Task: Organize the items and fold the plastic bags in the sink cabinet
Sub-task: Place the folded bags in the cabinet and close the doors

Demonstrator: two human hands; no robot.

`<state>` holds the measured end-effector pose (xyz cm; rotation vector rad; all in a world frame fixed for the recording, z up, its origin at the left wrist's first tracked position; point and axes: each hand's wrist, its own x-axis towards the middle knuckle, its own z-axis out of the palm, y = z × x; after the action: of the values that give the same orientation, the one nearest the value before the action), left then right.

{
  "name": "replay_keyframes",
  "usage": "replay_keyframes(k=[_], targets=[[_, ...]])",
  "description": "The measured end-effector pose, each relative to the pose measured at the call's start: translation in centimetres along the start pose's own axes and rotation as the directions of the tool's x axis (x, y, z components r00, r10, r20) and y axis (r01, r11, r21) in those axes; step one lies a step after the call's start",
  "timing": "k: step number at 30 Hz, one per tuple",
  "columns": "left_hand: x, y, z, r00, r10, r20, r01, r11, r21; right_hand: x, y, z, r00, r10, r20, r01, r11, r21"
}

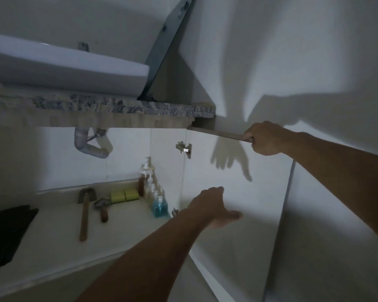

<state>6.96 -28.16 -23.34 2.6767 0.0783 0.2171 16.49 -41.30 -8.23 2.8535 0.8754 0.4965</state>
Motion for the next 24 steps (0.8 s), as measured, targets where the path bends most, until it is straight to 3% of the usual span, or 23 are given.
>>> replay_keyframes(k=[7, 11, 15, 18, 21, 24], targets=[[2.0, 2.7, 3.8, 0.997, -0.018, -0.074, 0.008, 0.990, -0.143, 0.8, 0.9, -0.8, 0.994, -0.098, -0.047, 0.099, 0.995, 0.012], [2.0, 2.8, 4.2, 0.974, 0.002, -0.225, -0.064, 0.960, -0.271, 1.1, 0.6, -1.9, 0.989, -0.134, -0.055, 0.144, 0.952, 0.271], [-0.1, 1.9, 2.5, 0.943, -0.011, -0.334, -0.124, 0.917, -0.379, 2.1, -0.6, -2.3, 0.982, -0.166, -0.086, 0.186, 0.914, 0.361], [-2.6, 1.6, 1.1, 0.919, -0.034, -0.394, -0.162, 0.876, -0.454, 2.7, -1.4, -1.8, 0.973, -0.206, -0.106, 0.227, 0.756, 0.614], [-4.2, 1.0, 0.0, 0.817, -0.069, -0.573, -0.284, 0.816, -0.503, 2.8, -3.5, -1.1, 0.953, -0.288, -0.089, 0.236, 0.528, 0.816], [-5.0, -1.2, -1.2, 0.609, -0.224, -0.761, -0.213, 0.878, -0.429, 4.1, -6.4, 0.1, 0.908, -0.324, -0.265, 0.410, 0.556, 0.723]])
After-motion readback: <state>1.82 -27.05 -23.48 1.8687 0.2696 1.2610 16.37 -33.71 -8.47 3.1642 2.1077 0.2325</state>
